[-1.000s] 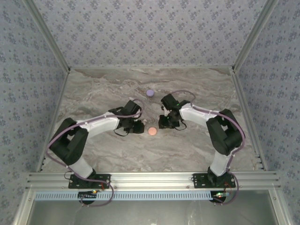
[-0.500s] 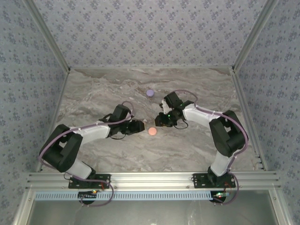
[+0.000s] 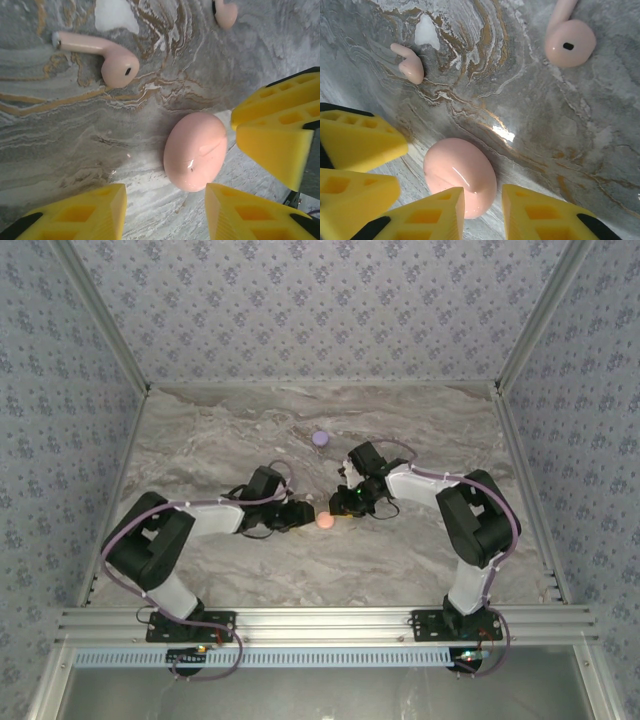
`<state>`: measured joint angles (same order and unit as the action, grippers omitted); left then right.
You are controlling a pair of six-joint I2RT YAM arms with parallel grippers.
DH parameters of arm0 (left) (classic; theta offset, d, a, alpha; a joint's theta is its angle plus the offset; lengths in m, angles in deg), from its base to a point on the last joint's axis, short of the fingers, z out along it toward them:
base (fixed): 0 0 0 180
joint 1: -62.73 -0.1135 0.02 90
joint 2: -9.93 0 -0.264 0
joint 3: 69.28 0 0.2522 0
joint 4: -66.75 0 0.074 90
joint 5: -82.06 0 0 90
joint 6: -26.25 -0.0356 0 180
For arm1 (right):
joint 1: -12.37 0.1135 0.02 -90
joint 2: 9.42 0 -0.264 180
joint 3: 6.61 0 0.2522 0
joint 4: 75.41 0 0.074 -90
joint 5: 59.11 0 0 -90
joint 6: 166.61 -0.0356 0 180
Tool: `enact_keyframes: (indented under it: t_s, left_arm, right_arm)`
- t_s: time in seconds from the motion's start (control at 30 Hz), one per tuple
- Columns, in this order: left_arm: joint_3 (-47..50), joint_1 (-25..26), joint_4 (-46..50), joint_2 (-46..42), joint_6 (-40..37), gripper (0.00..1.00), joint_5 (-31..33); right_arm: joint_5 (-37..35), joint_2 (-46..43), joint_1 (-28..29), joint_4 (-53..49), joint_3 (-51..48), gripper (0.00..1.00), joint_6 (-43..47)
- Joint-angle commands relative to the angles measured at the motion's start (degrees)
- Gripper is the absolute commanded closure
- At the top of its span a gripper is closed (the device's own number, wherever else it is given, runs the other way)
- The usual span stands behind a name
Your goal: Insert wireless bluetooth earbuds into charging case
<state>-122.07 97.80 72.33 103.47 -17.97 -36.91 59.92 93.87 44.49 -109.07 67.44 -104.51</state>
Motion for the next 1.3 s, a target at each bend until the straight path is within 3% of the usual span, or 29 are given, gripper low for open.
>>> enact_keyframes:
  t_s: [0.0, 1.03, 1.27]
  left_arm:
    - [-0.73, 0.93, -1.71, 1.41, 0.55, 0.56, -1.38]
    - [-2.07, 2.35, -9.48, 8.07, 6.30, 0.62, -4.14]
    - [-1.97, 2.36, -13.18, 7.80, 9.05, 0.68, -5.21]
  right_arm:
    - [1.48, 1.46, 0.06, 0.70, -0.83, 0.74, -1.02]
    - [2.34, 2.56, -0.44, 3.10, -3.16, 0.79, -2.32]
    - [3.48, 2.05, -0.71, 4.37, -3.51, 0.79, -3.04]
